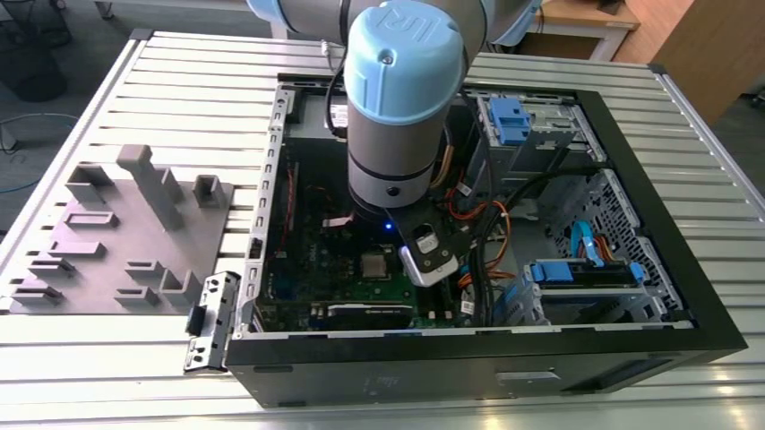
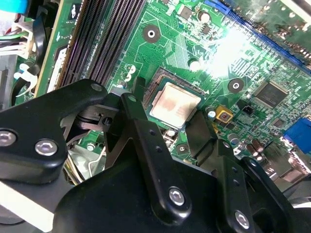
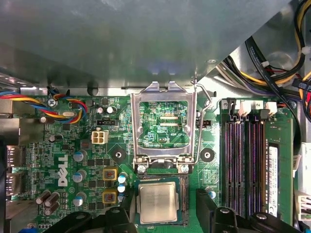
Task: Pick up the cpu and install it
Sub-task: 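Place the cpu into insertion slot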
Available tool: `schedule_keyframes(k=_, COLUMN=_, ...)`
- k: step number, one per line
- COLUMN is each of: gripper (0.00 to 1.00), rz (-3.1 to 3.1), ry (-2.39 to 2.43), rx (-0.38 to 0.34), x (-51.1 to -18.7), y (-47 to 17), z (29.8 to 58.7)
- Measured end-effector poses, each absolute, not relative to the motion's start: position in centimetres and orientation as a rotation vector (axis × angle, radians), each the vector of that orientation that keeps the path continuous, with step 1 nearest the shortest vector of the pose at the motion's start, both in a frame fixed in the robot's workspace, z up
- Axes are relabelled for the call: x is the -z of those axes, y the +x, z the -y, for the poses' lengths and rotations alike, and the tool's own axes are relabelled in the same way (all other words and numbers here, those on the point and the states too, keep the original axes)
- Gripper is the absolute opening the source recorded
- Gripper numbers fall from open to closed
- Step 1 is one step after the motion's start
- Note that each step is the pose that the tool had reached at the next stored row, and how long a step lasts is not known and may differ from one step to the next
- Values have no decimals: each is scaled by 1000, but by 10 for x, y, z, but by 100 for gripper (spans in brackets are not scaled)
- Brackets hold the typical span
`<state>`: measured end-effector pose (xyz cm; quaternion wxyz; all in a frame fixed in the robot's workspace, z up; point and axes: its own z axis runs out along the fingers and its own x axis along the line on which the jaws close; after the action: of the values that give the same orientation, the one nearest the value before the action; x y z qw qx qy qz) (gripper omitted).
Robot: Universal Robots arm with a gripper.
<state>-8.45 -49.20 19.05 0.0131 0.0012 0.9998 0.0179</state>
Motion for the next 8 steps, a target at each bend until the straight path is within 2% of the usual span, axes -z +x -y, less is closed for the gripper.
schedule_keyframes(k=8, gripper=61, rz=-3115, ry=4, rx=-56, x=-190, y=-81, z=492)
